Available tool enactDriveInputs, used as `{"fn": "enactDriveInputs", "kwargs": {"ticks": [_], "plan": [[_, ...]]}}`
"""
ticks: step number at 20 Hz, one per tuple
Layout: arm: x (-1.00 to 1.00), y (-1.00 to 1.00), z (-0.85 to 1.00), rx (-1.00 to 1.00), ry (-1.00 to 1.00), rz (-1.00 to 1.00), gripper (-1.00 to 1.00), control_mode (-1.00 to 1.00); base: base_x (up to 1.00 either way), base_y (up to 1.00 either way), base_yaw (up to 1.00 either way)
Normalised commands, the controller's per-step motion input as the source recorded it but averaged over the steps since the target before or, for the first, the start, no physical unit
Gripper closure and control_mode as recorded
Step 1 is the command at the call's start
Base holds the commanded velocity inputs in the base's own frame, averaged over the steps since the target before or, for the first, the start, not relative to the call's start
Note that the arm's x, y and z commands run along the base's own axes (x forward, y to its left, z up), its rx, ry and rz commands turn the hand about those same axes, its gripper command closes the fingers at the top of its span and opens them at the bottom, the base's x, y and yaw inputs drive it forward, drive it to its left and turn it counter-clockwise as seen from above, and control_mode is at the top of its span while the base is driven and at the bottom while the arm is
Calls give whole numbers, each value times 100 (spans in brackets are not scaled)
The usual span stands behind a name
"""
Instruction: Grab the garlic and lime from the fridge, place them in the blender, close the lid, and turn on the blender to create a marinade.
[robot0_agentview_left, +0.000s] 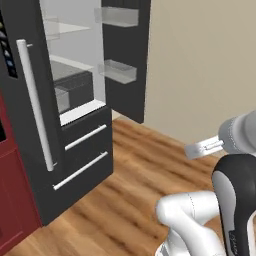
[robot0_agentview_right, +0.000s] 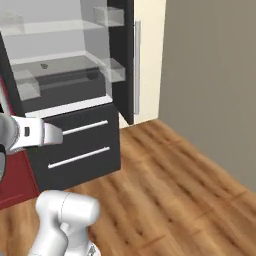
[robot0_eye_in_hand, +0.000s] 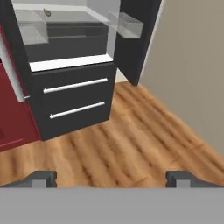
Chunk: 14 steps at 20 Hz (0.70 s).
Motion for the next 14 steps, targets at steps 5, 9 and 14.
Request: {"fn": "enactDriveInputs", "kwargs": {"ticks": [5, 9, 14], "plan": [[0, 0, 0, 0, 0, 0, -100, 100, 100, -46, 36], [0, 0, 0, 0, 0, 0, -100, 100, 100, -28, 65], [0, 0, 0, 0, 0, 0, -100, 100, 98, -23, 74]]}}
